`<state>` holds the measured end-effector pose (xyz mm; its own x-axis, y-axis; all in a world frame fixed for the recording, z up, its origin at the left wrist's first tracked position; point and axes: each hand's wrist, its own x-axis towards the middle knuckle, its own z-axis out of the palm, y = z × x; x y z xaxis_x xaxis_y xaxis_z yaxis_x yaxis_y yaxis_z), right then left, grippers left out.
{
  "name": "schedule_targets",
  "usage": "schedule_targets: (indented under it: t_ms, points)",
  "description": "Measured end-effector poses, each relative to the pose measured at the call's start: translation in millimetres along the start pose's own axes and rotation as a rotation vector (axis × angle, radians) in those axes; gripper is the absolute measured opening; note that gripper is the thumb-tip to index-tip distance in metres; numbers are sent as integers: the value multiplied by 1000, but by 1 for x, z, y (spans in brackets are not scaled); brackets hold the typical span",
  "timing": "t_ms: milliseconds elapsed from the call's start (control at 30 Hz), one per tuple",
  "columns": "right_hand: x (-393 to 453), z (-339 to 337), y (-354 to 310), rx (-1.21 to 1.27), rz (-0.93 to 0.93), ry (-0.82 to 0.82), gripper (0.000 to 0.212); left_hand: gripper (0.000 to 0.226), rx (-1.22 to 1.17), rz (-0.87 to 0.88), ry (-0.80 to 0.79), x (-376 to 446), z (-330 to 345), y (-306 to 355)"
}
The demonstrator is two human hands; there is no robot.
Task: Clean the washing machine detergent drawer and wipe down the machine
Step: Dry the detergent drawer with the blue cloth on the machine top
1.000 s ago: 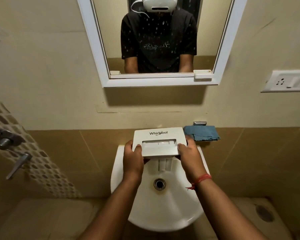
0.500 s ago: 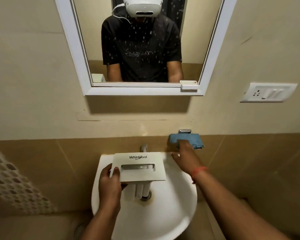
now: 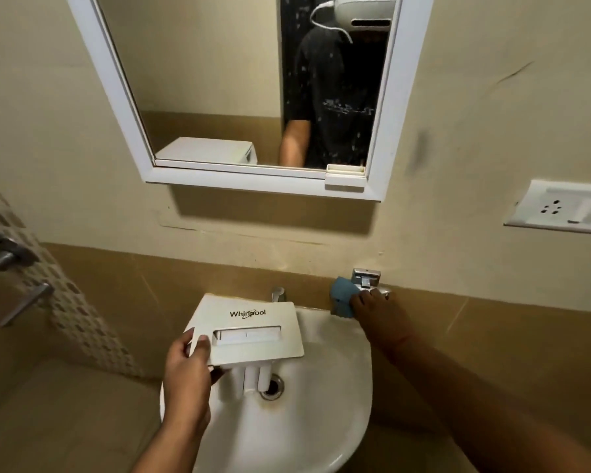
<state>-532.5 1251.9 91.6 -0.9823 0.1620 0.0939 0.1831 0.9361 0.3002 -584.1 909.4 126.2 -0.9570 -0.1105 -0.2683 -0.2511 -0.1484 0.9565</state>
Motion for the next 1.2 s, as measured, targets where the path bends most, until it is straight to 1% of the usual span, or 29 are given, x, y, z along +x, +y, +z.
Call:
schedule_targets:
  t_ms: [67, 100, 167, 200, 233, 267, 300, 333, 367, 400, 433, 467, 533, 600, 700, 767, 833, 867, 1000, 1100, 1200]
  points:
    - [2, -3, 11, 91, -82, -9, 24, 28, -19, -1, 30, -10, 2, 0]
    - [2, -11, 18, 175, -114, -11, 19, 28, -27, 1, 44, -15, 3, 2]
    - [2, -30, 31, 422, -106, -48, 14, 28, -39, 10, 69, -27, 4, 6]
    - [2, -39, 36, 568, -55, -61, 16, 27, -45, 11, 79, -31, 3, 8]
    - [3, -46, 37, 728, 17, -31, 21, 25, -52, 14, 96, -36, 1, 10]
    - [2, -53, 36, 939, 112, 6, 25, 24, -58, 18, 115, -40, -1, 12]
    - [0, -59, 31, 1208, 223, 33, 25, 22, -65, 22, 132, -44, -5, 15]
    - [-2, -65, 21, 1513, 321, 22, 24, 22, -72, 23, 146, -47, -9, 18]
    - [-6, -69, 8, 1783, 400, -20, 24, 22, -79, 19, 156, -50, -14, 20]
    - [-10, -72, -9, 1994, 464, -82, 24, 22, -85, 17, 172, -52, -22, 22]
    - [-14, -75, -27, 2131, 504, -138, 25, 22, -87, 18, 190, -55, -31, 25]
    - [-19, -79, -48, 2215, 506, -200, 27, 22, -91, 23, 209, -59, -43, 28]
    - [-28, -90, -92, 2308, 400, -332, 29, 22, -101, 35, 241, -66, -69, 35]
    - [-35, -105, -146, 2274, 282, -431, 31, 21, -125, 53, 293, -74, -109, 42]
    - [-48, -139, -227, 2176, 185, -502, 34, 20, -177, 78, 383, -89, -172, 50]
    - [-63, -169, -291, 2134, 83, -572, 34, 21, -215, 107, 452, -102, -230, 53]
    - [-85, -197, -355, 2168, -14, -636, 33, 21, -238, 127, 510, -117, -292, 56]
    - [-96, -207, -380, 2187, -46, -653, 33, 20, -239, 120, 536, -123, -316, 56]
    - [-149, -263, -509, 2170, -136, -781, 32, 19, -247, 163, 638, -165, -452, 66]
    - [-184, -300, -589, 2131, -251, -865, 37, 19, -256, 195, 748, -198, -535, 77]
    - [-221, -332, -661, 2099, -346, -948, 36, 21, -297, 202, 856, -225, -609, 81]
